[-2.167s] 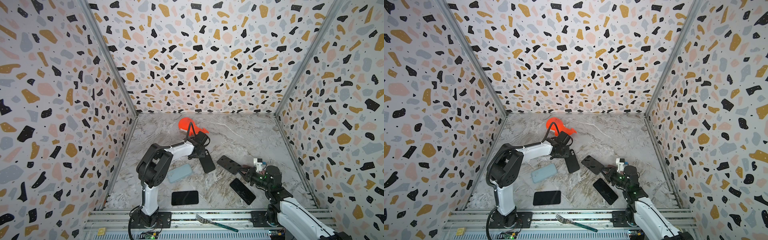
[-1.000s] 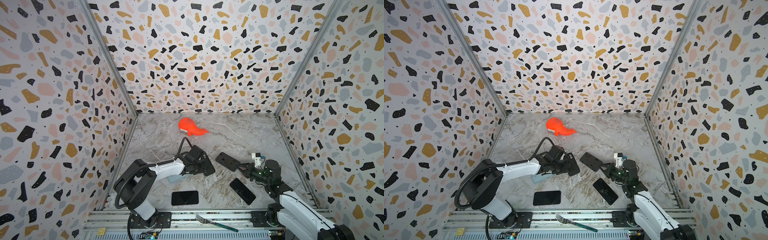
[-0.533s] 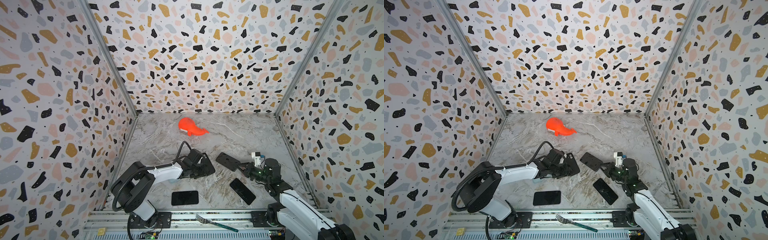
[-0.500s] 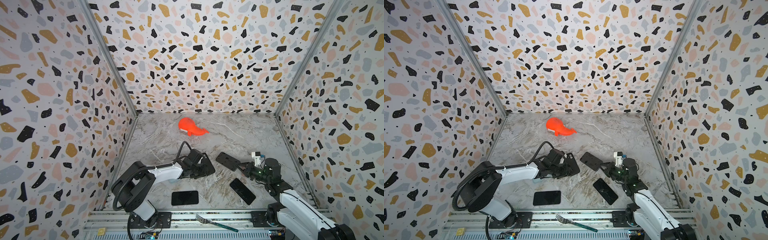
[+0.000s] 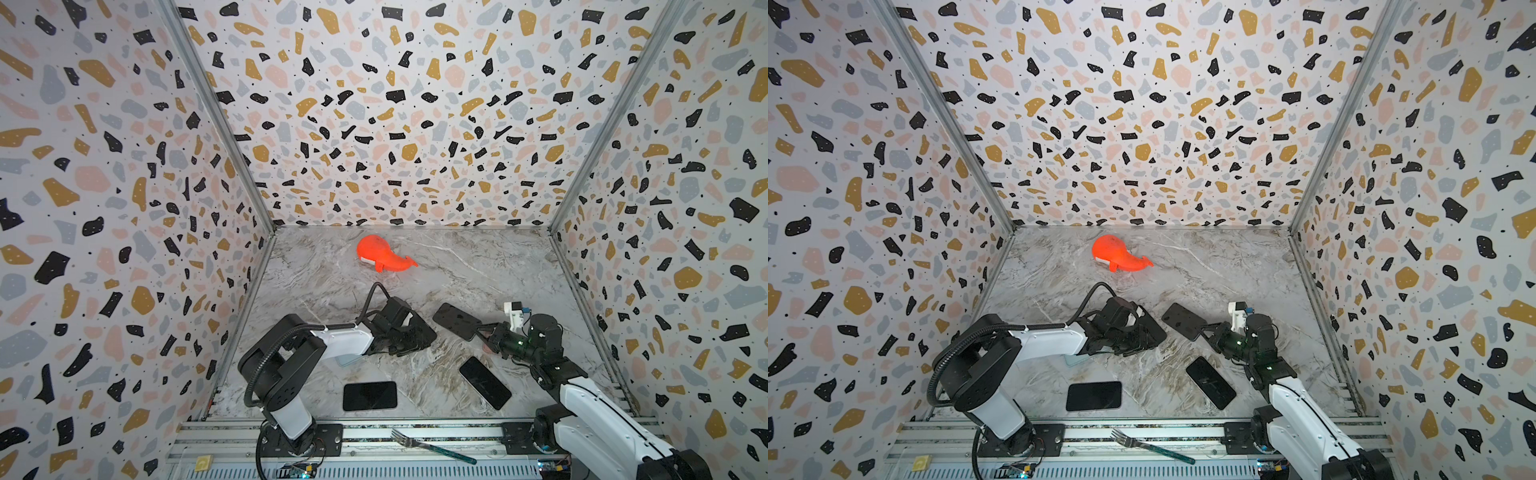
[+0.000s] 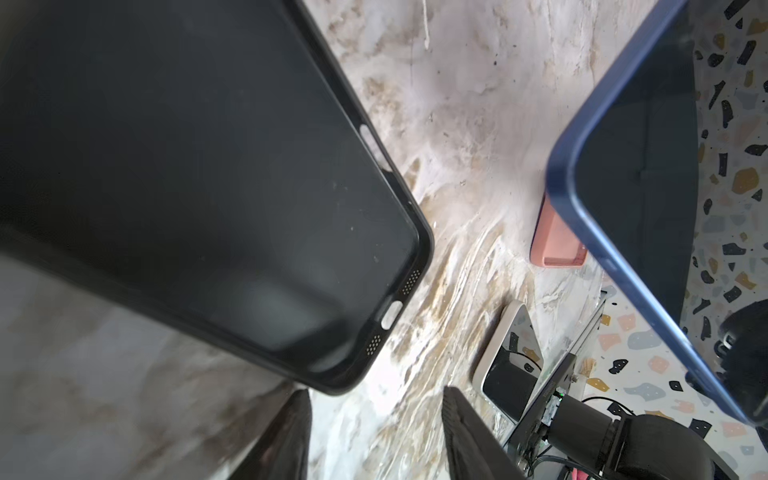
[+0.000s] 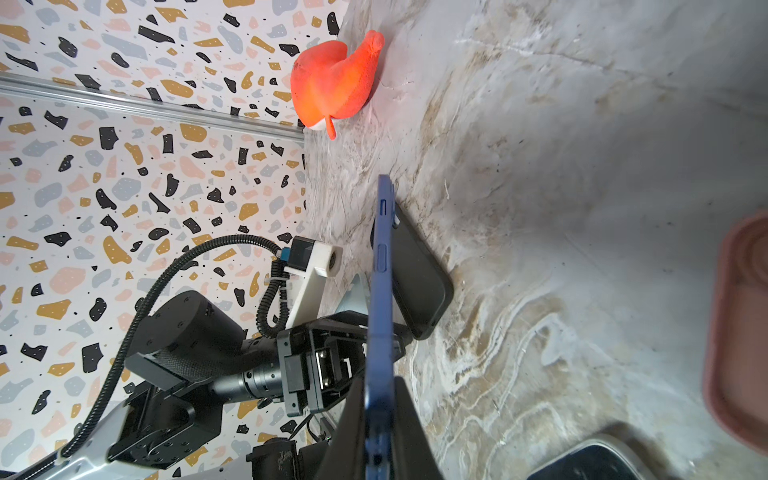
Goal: Put the phone into the phone case
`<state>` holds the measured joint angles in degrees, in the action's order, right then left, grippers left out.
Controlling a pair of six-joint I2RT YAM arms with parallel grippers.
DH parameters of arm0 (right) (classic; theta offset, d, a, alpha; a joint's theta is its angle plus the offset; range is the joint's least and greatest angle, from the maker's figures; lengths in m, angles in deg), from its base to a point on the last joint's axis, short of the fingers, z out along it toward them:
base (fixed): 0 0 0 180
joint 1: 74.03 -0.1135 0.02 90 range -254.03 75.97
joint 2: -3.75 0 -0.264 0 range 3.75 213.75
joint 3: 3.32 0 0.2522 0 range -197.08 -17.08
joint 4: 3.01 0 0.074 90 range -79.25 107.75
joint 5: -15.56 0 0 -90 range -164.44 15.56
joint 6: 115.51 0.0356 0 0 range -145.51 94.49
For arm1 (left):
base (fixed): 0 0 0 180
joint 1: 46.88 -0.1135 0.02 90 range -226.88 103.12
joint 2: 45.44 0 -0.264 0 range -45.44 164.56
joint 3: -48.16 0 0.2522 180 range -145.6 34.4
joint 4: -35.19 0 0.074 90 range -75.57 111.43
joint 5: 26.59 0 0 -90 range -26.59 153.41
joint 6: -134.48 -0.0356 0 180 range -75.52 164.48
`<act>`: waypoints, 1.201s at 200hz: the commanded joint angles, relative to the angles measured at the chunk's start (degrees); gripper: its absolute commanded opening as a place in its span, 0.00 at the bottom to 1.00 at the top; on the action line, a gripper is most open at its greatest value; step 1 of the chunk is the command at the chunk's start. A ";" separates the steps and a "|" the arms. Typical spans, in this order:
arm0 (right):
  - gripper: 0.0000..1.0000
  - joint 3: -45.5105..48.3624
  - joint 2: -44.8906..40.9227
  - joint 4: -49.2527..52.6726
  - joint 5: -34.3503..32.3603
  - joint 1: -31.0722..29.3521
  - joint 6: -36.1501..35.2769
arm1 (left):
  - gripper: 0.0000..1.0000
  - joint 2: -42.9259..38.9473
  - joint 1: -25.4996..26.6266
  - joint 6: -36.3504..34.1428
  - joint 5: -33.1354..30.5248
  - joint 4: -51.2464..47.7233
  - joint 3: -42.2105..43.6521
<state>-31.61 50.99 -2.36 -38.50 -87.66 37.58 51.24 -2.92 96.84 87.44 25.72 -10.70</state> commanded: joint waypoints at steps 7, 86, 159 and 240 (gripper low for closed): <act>0.00 -2.88 -1.42 0.05 0.31 0.69 -1.12 | 0.52 1.85 1.11 1.04 1.76 2.92 -2.93; 0.00 -3.70 0.05 0.79 0.47 1.06 -0.74 | 0.51 4.21 1.03 -3.46 1.95 -0.26 -8.86; 0.00 -5.57 10.89 -11.06 3.77 -4.47 8.92 | 0.53 -3.55 -13.72 -13.34 0.61 -10.80 -9.65; 0.00 -9.73 23.44 -19.60 4.92 -8.43 11.13 | 0.62 4.23 -16.98 -15.33 -0.43 -14.00 -16.40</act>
<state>-39.02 72.30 -15.21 -35.85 -95.88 48.16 53.82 -19.48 82.53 87.27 12.96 -25.94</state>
